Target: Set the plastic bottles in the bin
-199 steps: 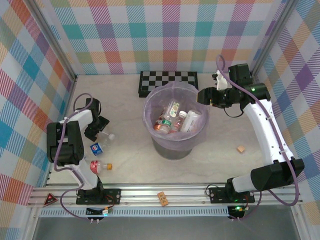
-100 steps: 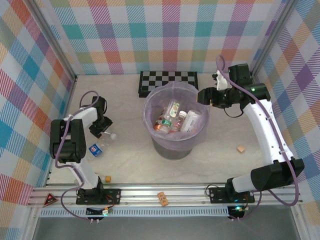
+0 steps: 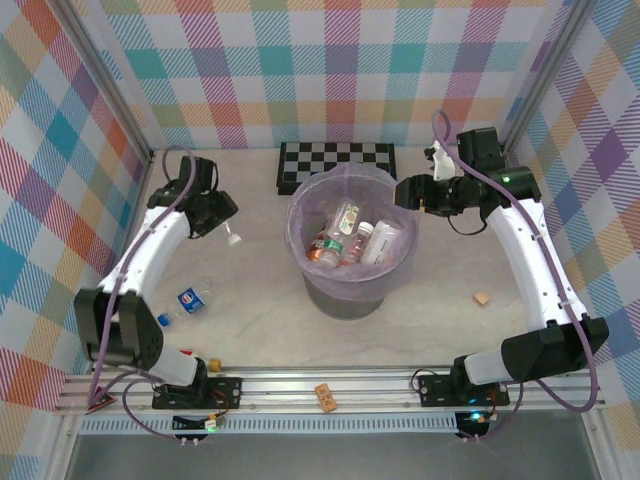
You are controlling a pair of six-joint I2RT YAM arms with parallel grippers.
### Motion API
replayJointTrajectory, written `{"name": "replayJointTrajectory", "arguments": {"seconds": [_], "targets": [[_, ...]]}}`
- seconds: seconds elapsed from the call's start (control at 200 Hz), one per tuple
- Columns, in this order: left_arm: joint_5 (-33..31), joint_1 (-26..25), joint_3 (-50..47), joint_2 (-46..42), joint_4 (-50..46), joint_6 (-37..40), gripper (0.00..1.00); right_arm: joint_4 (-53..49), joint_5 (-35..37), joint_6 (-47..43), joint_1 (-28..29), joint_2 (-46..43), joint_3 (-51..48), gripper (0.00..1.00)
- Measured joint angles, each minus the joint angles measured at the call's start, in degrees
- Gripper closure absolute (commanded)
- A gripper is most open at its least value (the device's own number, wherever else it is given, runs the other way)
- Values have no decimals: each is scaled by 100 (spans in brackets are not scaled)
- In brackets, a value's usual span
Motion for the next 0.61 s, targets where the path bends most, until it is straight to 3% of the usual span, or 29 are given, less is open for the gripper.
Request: {"name": "replayJointTrajectory", "arguments": {"seconds": [0.155, 0.275, 0.415, 0.605], "targets": [[210, -581, 1106, -424, -570, 439, 61, 2, 0, 4, 0, 0, 0, 40], [260, -1469, 1926, -527, -855, 643, 62, 28, -2, 66, 0, 0, -13, 40], [326, -2481, 2520, -555, -1051, 769, 66, 39, -2, 109, 0, 0, -68, 40], [584, -3307, 3058, -225, -1156, 778, 66, 46, -2, 116, 0, 0, -74, 40]]}}
